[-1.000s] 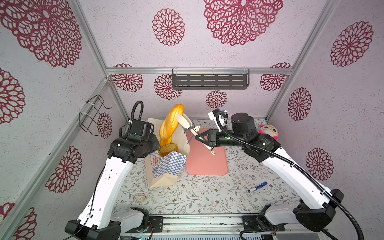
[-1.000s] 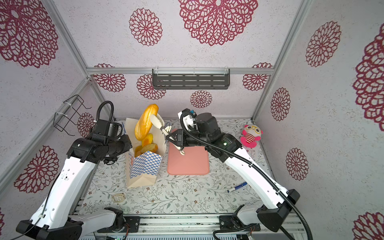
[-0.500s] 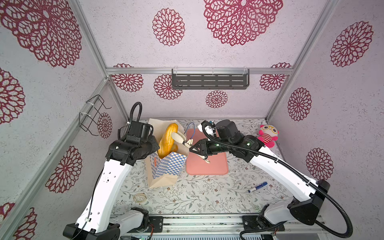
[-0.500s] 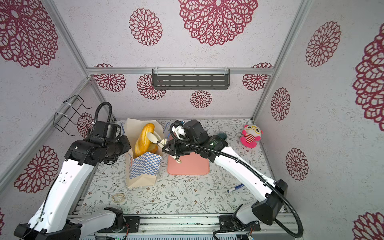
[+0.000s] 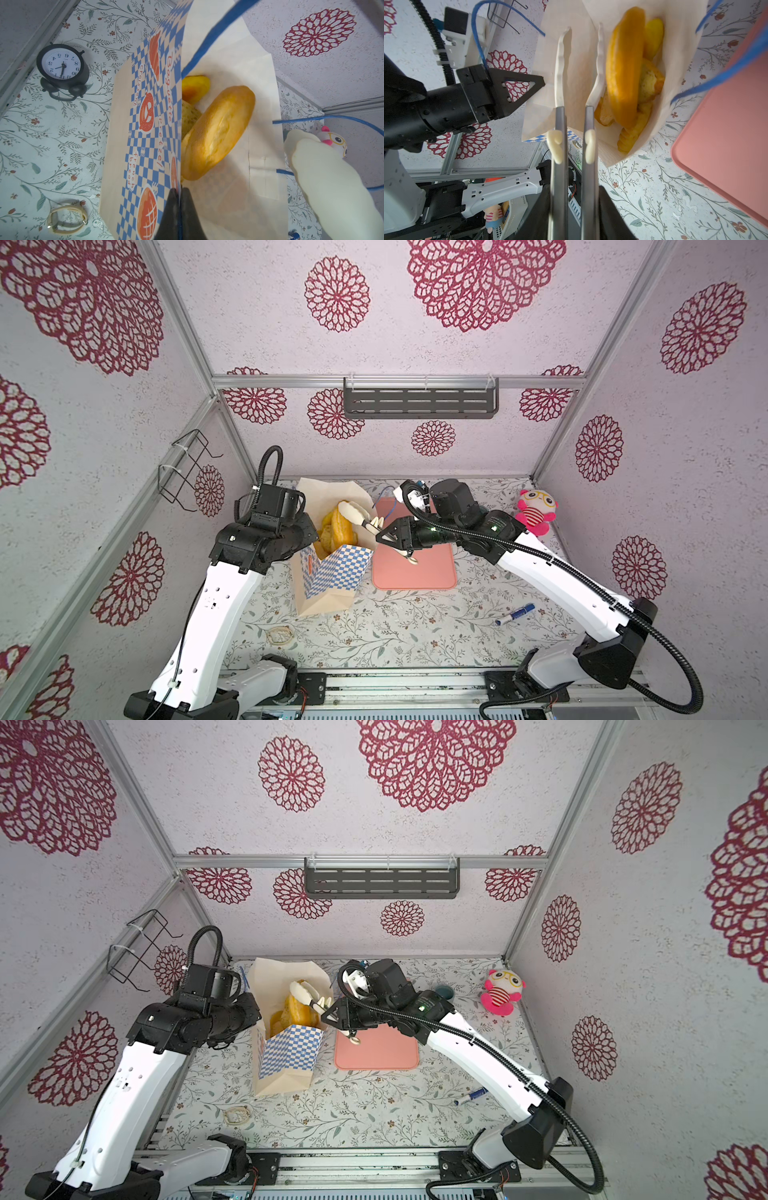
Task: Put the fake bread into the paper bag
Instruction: 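Lower the baguette into the bag and open the tongs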
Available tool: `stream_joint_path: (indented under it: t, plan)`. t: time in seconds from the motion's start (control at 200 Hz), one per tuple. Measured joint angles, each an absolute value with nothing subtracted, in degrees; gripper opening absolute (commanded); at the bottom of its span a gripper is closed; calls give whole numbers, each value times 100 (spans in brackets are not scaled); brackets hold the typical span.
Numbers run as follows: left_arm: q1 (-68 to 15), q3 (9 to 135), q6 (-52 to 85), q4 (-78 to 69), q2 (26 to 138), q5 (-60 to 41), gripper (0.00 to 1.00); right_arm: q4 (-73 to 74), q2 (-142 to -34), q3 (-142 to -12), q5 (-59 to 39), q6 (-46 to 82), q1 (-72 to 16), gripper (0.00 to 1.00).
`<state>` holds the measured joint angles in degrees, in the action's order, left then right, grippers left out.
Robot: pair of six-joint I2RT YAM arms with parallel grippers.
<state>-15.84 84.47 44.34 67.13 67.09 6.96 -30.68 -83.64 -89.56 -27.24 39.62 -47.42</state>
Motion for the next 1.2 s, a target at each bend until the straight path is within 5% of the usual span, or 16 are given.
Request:
stream_joint_path:
  t: [0.45,0.796,1.196]
  plan:
    - [-1581,8447,4405,6740,6643,716,0,-2943,-7658,-8818,-1614,3795,-4014,26]
    - [-1428,8099,4397,6917,6141,823,0,-3970,-5603,-6460,54,3548,-2344,26]
    - [-1140,7561,4460,6928,5758,827,9,-4106,-5452,-3977,353,3577,-2141,27]
